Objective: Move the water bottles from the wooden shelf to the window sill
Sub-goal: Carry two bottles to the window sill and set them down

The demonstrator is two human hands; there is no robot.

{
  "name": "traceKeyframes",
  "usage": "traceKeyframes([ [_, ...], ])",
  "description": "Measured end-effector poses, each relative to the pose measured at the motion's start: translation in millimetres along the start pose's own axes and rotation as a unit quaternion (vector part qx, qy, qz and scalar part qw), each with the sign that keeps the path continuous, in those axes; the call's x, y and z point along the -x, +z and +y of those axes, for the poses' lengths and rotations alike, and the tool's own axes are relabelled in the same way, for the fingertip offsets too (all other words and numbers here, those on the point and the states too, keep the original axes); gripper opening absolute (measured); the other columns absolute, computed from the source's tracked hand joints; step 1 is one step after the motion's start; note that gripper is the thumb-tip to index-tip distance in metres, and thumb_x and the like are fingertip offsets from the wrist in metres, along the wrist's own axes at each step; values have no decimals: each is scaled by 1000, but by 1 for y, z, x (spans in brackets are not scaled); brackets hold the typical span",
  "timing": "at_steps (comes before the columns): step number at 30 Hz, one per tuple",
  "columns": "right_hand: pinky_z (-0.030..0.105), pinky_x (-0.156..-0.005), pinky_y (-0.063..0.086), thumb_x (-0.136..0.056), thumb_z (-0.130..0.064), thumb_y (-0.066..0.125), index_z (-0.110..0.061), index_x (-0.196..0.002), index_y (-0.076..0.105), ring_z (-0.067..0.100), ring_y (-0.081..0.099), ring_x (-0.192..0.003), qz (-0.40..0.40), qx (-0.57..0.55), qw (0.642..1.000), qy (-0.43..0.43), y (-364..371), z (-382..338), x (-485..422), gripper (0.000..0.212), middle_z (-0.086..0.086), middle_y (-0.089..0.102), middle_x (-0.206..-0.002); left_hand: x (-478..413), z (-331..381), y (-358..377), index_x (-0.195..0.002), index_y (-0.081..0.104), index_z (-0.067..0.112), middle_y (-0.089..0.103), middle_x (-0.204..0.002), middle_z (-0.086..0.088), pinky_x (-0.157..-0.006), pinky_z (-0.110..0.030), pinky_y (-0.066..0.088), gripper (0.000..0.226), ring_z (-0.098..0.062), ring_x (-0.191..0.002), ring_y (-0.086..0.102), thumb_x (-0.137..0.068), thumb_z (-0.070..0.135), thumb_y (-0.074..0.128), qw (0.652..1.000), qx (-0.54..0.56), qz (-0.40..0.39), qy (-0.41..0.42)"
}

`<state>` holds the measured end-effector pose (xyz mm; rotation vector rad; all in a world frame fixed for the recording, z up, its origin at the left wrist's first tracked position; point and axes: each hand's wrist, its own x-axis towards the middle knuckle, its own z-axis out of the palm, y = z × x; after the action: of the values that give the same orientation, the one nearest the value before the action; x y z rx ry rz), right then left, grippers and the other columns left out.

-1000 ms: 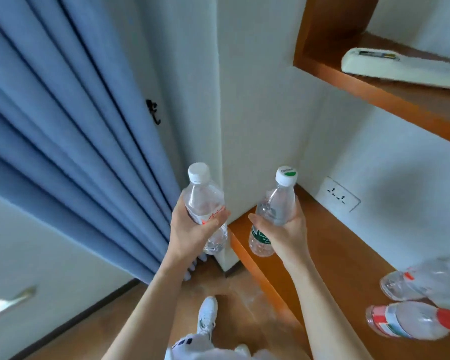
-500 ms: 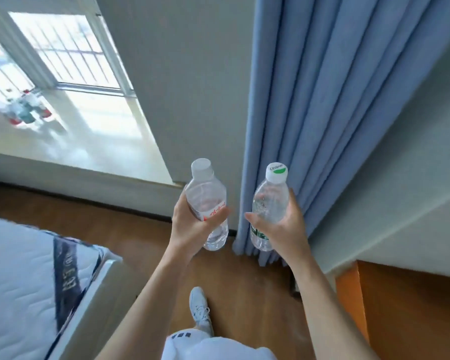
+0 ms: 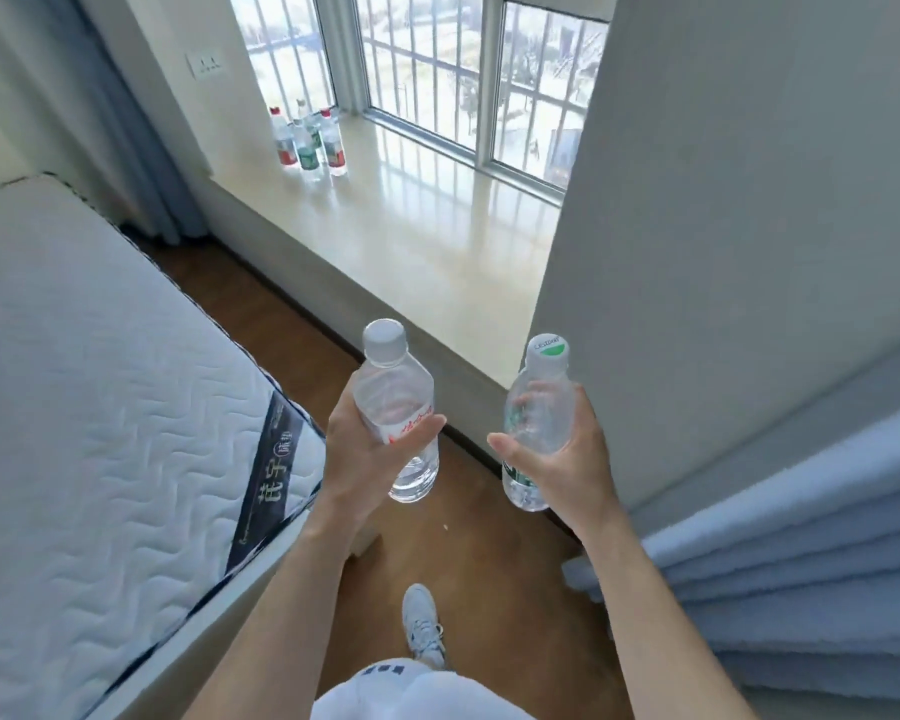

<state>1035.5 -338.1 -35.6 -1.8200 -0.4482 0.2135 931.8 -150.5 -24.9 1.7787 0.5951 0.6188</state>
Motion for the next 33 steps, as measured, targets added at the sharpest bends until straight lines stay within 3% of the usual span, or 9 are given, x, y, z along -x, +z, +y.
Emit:
traceKeyframes([
  [3, 43, -88, 59, -56, -54, 87, -32, -118, 55, 14, 69, -101, -15, 4, 1000, -9, 39, -13, -56, 73, -8, 69, -110, -49, -15, -16, -110, 54, 36, 65, -98, 17, -81, -13, 51, 59, 5, -94, 63, -64, 28, 91, 999, -22, 39, -2],
  [9, 47, -87, 58, -58, -49, 89, -34, -111, 55, 16, 69, -100, -56, -14, 998, -19, 116, -36, -151, 65, -10, 69, -104, -143, -29, -51, -111, 51, 35, 63, -100, 18, -82, -17, 51, 61, 8, -94, 61, -65, 25, 91, 997, -45, 68, -6],
  [12, 49, -90, 57, -59, -50, 89, -34, -113, 55, 15, 69, -101, -81, -26, 996, -13, 148, -37, -184, 66, -10, 69, -105, -180, -34, -68, -108, 50, 39, 61, -100, 21, -81, -9, 50, 61, 12, -93, 60, -65, 23, 90, 994, -57, 90, -8],
  [20, 53, -88, 57, -60, -56, 87, -30, -112, 53, 19, 67, -102, -142, -32, 989, -17, 216, -38, -266, 68, -9, 66, -105, -257, -55, -98, -121, 54, 16, 63, -105, 8, -80, -3, 48, 64, -7, -97, 62, -67, 23, 89, 986, -81, 138, -46],
  [25, 55, -87, 57, -60, -55, 88, -26, -113, 53, 21, 67, -101, -190, -48, 980, -31, 269, -43, -344, 70, -5, 66, -104, -320, -71, -114, -124, 56, 19, 67, -111, 0, -91, -31, 57, 74, -17, -105, 65, -61, 43, 85, 981, -49, 172, -76],
  [33, 48, -85, 58, -60, -42, 90, -33, -108, 55, 15, 68, -97, -270, -47, 960, -65, 360, -73, -497, 60, -12, 67, -100, -452, -89, -140, -118, 59, 18, 68, -109, 1, -92, -35, 57, 73, -15, -104, 65, -56, 51, 80, 960, -29, 261, -99],
])
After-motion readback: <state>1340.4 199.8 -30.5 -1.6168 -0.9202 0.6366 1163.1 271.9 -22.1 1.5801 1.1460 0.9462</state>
